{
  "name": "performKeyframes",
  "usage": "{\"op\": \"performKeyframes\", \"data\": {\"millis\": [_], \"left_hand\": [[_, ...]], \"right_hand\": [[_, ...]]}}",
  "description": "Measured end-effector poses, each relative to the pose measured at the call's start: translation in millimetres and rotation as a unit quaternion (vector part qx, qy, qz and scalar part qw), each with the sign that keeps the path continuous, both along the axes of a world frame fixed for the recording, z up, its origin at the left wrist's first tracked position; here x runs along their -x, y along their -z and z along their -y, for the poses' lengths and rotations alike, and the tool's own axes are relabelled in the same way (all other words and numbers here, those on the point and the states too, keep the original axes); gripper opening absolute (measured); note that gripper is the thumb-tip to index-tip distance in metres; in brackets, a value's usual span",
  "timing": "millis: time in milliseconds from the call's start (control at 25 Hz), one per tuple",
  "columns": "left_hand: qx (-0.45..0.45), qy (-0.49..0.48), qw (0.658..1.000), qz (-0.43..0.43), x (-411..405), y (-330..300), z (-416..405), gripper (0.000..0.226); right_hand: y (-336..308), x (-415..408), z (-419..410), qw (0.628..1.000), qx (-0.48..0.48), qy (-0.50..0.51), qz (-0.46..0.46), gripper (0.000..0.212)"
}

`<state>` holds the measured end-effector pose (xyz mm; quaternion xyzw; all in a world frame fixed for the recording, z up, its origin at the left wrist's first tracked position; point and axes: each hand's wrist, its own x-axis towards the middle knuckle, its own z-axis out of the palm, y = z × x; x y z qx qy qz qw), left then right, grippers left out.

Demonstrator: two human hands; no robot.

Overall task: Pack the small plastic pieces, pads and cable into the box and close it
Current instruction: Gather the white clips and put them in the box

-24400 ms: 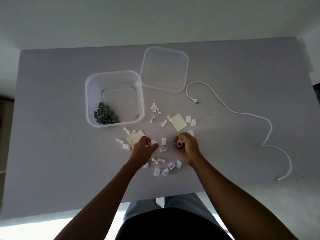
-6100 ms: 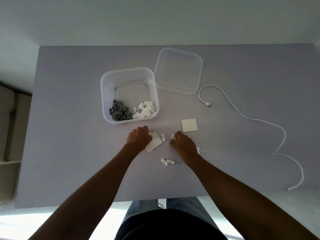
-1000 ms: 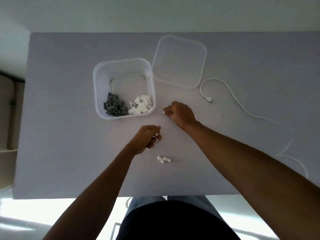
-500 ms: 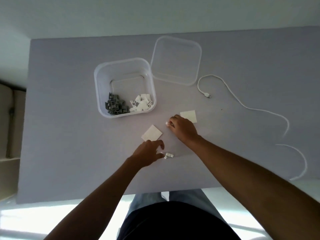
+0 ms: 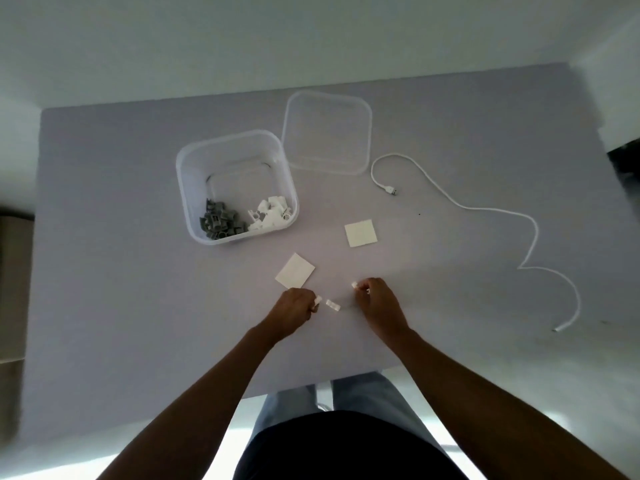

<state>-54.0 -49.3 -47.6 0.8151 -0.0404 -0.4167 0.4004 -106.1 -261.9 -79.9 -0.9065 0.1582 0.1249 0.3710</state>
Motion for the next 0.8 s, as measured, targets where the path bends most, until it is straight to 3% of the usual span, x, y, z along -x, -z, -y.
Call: {"op": "performKeyframes", "data": {"millis": [120, 200, 280, 360, 440, 480, 520, 560, 600, 680, 800], "left_hand": [[0.134, -0.168, 0.953, -0.213, -7.3, -17.9, -0.6, 0.030], [0.209, -0.181, 0.930, -0.241, -9.0, -27.8, 0.3, 0.027], [0.188, -0.192, 0.932, -0.243, -10.4, -30.5, 1.3, 0.038], [0.145, -0.184, 0.946, -0.224, -11.7, -30.8, 2.7, 0.049], [0.139, -0.164, 0.952, -0.219, -12.0, -30.0, -0.3, 0.047], [0.146, -0.166, 0.949, -0.225, -11.1, -29.6, -2.1, 0.044], [0.149, -0.168, 0.948, -0.227, -10.7, -29.8, -4.2, 0.039], [0.147, -0.168, 0.950, -0.221, -10.3, -29.6, -5.3, 0.034], [0.136, -0.156, 0.958, -0.198, -10.8, -29.0, -5.2, 0.028], [0.087, -0.093, 0.987, -0.098, -10.5, -23.8, -1.2, 0.019], [-0.007, 0.062, 0.994, 0.088, -4.4, -9.4, 8.5, 0.014]], "right_hand": [[-0.4, 8.3, -1.4, 0.996, 0.079, -0.017, -0.043, 0.024], [-0.9, 12.8, -2.6, 0.987, 0.140, -0.048, -0.056, 0.024], [-2.3, 13.0, -5.7, 0.986, 0.157, -0.050, -0.038, 0.024], [-10.8, 6.1, -8.0, 0.996, 0.073, 0.028, -0.032, 0.030], [-25.4, -2.7, -9.1, 0.976, -0.127, 0.162, -0.066, 0.039], [-32.7, -4.2, -9.8, 0.930, -0.272, 0.228, -0.093, 0.040], [-40.7, -3.9, -10.6, 0.858, -0.415, 0.276, -0.121, 0.038], [-47.9, -1.6, -11.4, 0.783, -0.527, 0.297, -0.141, 0.034], [-52.4, 0.7, -12.9, 0.734, -0.591, 0.301, -0.146, 0.032], [-54.8, 3.3, -15.5, 0.705, -0.625, 0.305, -0.137, 0.032], [-52.6, 3.7, -17.2, 0.737, -0.581, 0.326, -0.118, 0.028]]}}
